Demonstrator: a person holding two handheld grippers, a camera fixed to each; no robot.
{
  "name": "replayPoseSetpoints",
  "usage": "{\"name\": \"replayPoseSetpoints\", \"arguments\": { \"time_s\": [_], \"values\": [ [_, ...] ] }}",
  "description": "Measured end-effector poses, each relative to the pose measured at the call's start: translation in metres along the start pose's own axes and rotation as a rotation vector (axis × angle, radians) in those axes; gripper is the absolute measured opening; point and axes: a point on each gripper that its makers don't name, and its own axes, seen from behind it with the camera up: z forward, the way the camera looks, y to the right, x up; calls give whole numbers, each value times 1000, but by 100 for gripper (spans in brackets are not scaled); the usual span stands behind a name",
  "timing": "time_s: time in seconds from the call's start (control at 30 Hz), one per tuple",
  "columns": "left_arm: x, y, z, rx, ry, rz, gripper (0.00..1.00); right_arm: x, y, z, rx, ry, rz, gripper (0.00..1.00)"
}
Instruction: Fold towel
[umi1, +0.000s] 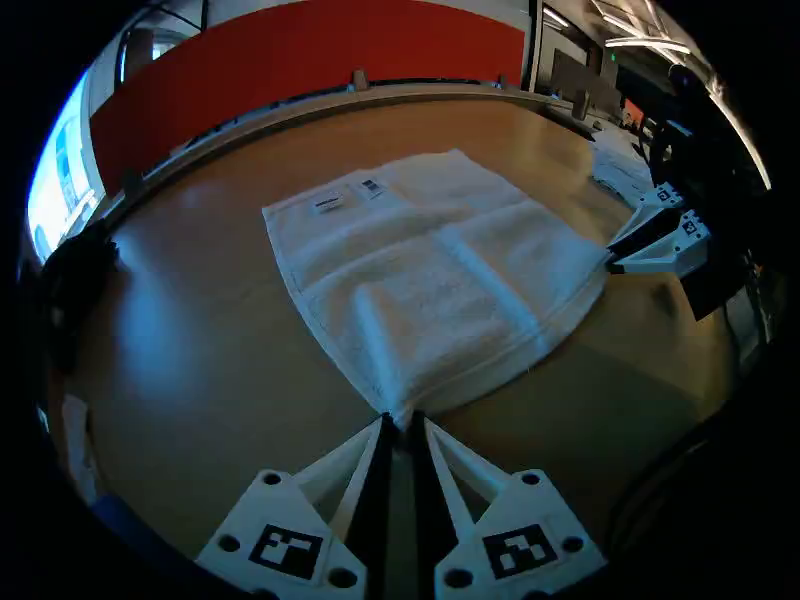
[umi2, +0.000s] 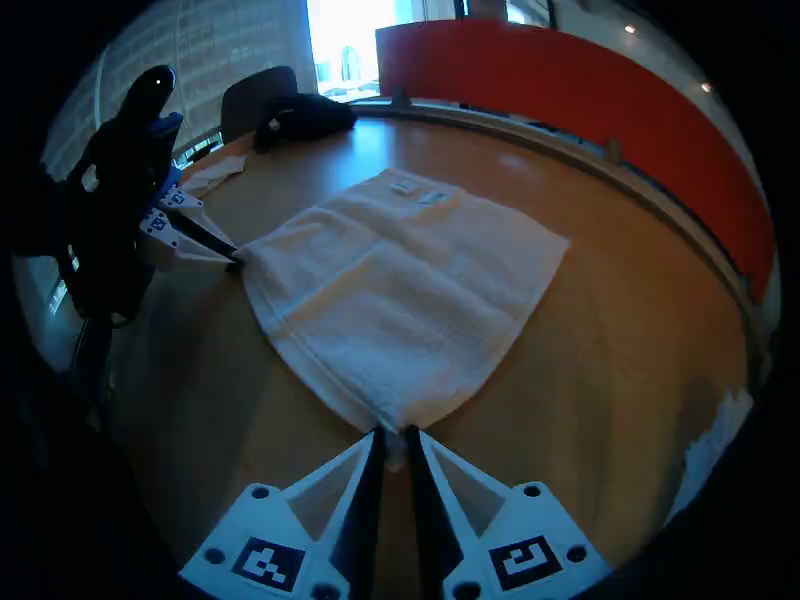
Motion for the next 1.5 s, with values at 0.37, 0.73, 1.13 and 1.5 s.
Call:
{"name": "replayPoseSetpoints", "arguments": {
  "time_s": [0.37,0.73,1.13,1.5],
  "values": [
    [10,5,-17,-1,6,-17,13,24,1,-19,-24,55,-5,17],
    [40,2,-49,11,53,-42,13,59,-1,-48,-43,127,-17,17],
    [53,8,-74,3,59,-35,13,77,-2,-71,-54,157,-1,17],
    [63,14,-92,-1,54,-42,13,87,-4,-92,-58,176,-6,17]
  ]
}}
